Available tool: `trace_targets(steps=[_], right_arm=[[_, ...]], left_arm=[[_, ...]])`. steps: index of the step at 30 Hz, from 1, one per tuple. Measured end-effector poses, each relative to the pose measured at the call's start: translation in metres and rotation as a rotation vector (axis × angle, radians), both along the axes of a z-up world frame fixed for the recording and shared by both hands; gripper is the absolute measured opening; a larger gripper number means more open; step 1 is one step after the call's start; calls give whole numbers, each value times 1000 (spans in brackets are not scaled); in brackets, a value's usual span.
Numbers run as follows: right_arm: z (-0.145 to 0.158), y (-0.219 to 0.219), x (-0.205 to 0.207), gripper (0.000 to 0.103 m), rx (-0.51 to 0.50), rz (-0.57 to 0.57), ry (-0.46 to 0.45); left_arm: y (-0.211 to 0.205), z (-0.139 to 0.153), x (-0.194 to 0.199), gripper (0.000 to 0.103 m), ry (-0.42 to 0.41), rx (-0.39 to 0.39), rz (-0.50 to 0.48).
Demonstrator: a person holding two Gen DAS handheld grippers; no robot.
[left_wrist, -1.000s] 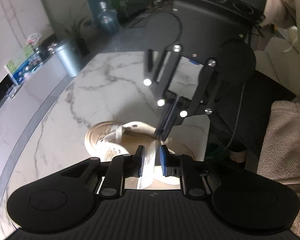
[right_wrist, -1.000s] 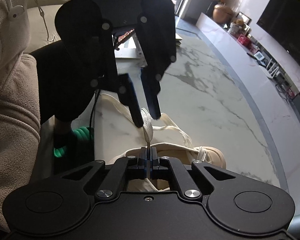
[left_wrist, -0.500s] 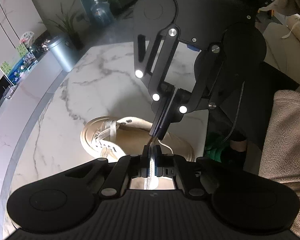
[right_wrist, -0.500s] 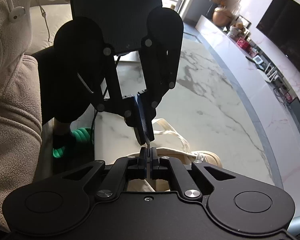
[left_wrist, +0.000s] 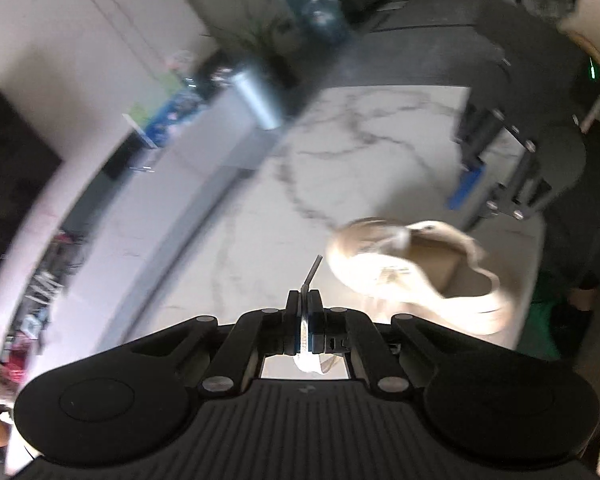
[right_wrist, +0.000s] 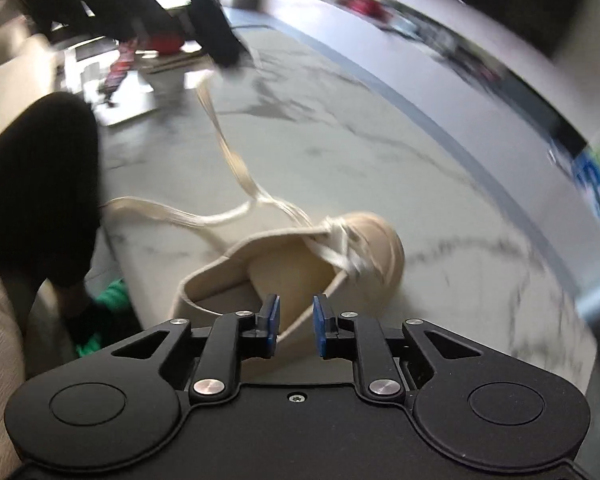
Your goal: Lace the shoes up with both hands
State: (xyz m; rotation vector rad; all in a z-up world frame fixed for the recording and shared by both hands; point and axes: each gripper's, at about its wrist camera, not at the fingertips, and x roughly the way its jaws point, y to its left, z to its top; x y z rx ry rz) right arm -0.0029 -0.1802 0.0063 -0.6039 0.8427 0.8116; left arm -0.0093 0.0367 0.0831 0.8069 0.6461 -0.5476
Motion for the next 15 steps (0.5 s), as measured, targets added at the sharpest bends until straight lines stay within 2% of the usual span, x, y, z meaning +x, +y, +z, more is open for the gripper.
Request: trace_targets(steps=[3,9,10,13,15], right_arm=[[-10,3,10,18,4,-117,36],[-13,4,20,18,39,-214,66],[-14,4,21,17,44,-224,73],[-16,4,24,6,59,-241,90],[-16,2,24,5,79,-260,108]], left_arm=[[10,16,2,2,-41,48,37],[21,33,-4,2,-99,113,78],[22,34,-5,2,-110,122,86],[24,39,-7,2,-134,144,113],[26,42,-8,2,-139,143,121]])
